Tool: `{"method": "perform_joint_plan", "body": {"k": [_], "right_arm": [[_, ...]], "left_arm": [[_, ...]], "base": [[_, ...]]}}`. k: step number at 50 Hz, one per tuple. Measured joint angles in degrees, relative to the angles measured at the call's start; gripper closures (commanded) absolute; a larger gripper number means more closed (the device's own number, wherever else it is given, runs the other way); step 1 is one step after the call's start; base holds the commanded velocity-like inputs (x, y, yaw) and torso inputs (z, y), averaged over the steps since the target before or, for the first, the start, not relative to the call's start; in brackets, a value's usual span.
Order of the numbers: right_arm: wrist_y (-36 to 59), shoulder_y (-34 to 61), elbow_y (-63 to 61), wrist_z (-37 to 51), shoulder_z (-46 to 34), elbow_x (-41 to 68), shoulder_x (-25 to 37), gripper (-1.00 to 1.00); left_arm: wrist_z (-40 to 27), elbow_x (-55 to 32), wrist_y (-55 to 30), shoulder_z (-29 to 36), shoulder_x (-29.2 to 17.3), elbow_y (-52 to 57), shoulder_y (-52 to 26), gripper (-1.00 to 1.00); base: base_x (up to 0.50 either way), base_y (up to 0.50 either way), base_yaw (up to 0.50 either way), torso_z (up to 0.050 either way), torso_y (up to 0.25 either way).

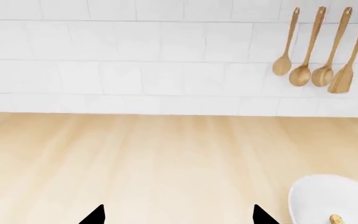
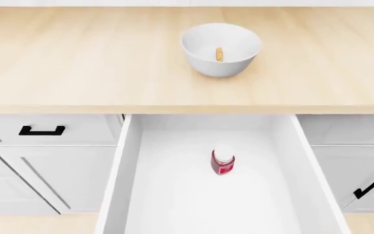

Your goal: Place the bar in the bowl and close the drawer.

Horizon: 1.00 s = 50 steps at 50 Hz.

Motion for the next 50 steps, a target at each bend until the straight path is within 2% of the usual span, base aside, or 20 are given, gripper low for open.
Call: {"method": "perform_joint_plan", "body": {"k": [5,8,17,22,27,32,38,50], "right_arm": [[10.6,-4.8,-15.0,2.9,4.1,1.5,3.1,-1.00],[16.0,-7.8,-23.5,8.3,5.7,7.2,5.8,-1.00],[24.1,-17.2,-43.0,39.2,8.0,45.4,17.4,-1.00],[23.4,-23.8,-53.7,54.5,9.1,65.9,24.5,-1.00],[20.9,-31.7,-64.9,65.2,11.7,81.2,31.0,-1.00],[18.3,-40.0,-75.3,72.2,15.7,91.4,36.2,-1.00],[15.6,-48.0,-85.1,77.8,20.2,99.2,41.1,-1.00],[12.2,-54.4,-94.6,83.5,21.7,106.2,47.8,-1.00]], "left_arm": [[-4.4,-5.9,-3.9,-4.0,-2.2,7.9,3.1,-1.00],[-7.6,-10.1,-6.3,-6.8,-3.5,12.5,5.0,-1.00],[-19.5,-26.8,-11.4,-15.4,-7.8,25.5,11.5,-1.00],[-26.2,-37.4,-11.6,-19.4,-10.8,33.4,16.3,-1.00],[-31.3,-46.6,-10.4,-24.0,-13.9,42.2,22.6,-1.00],[-34.8,-53.7,-9.0,-29.2,-16.6,50.6,29.6,-1.00],[-37.4,-60.0,-7.3,-34.8,-18.7,58.7,36.9,-1.00],[-39.6,-65.7,-5.0,-40.0,-21.2,65.5,43.1,-1.00]], "base": [[0.00,0.00,0.00,0.000,0.250],[0.00,0.00,0.00,0.000,0.250],[0.00,0.00,0.00,0.000,0.250],[0.00,0.00,0.00,0.000,0.250],[0.00,0.00,0.00,0.000,0.250],[0.00,0.00,0.00,0.000,0.250],[0.00,0.31,0.00,0.000,0.020],[0.00,0.50,0.00,0.000,0.000]]}}
